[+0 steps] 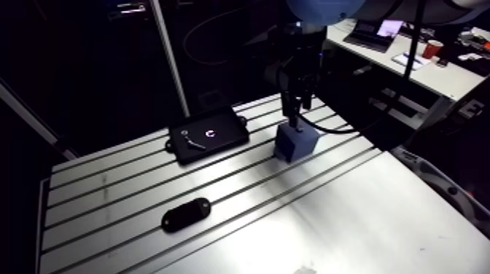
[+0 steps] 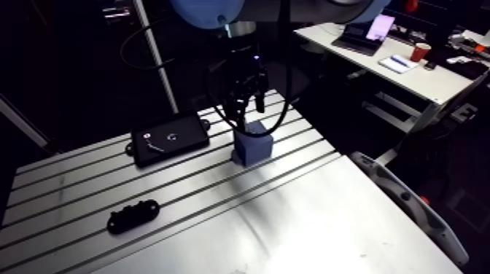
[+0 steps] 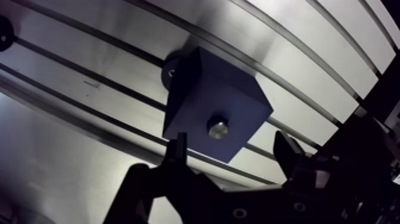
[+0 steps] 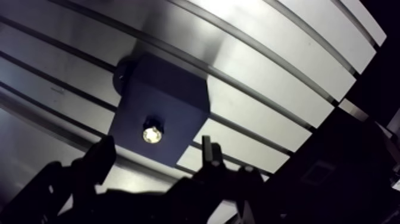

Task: Pick up the M10 bolt and insert it into the hex recess until seated.

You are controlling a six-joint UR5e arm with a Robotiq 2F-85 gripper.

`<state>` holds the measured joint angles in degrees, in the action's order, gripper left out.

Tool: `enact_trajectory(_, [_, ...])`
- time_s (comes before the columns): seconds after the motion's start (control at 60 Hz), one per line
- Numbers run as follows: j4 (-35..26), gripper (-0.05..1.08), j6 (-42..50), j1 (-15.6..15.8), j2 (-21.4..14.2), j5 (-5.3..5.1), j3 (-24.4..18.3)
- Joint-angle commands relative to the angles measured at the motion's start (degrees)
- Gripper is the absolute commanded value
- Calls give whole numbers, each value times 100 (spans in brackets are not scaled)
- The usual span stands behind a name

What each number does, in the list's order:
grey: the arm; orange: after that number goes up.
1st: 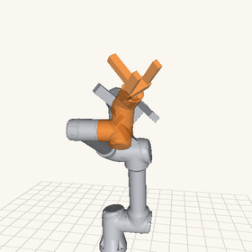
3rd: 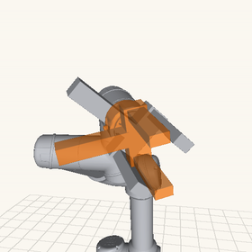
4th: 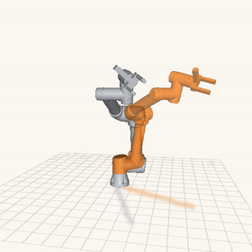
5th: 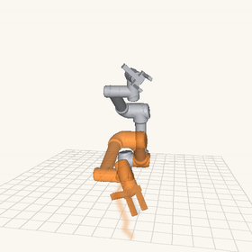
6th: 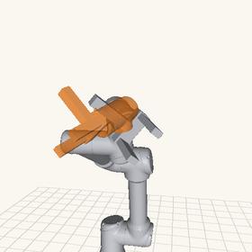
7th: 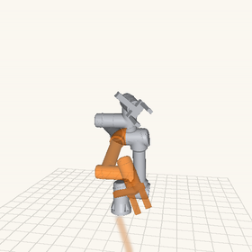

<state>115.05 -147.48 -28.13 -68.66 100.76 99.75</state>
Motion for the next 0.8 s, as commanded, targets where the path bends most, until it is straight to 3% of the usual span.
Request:
enact_trajectory(0.017, [-20, 19, 70, 0, -19, -34, 6])
enact_trajectory(0.25, [-38, 21, 733, -100, -62, -77, 48])
enact_trajectory(0.267, [-39, 22, 853, -127, -79, -108, 57])
enact_trajectory(0.283, [-46, 23, 945, -161, -96, -202, 80])
enact_trajectory(0.3, [-46, 23, 945, -161, -96, -202, 80])
enact_trajectory(0.317, [-40, 24, 1019, -204, -114, -343, 106])
enact_trajectory(0.333, [-40, 24, 1019, -204, -114, -343, 106])
enact_trajectory(0.367, [-22, 25, 1230, -284, -181, -642, 174])
enact_trajectory(0.383, [-22, 25, 1230, -284, -181, -642, 174])
enact_trajectory(0.4, [-14, 26, 1376, -312, -223, -738, 210])
enact_trajectory(0.433, [-5, 25, 1510, -338, -267, -775, 253])
enact_trajectory(0.8, [725, 29, 1843, -394, -426, -783, 610])
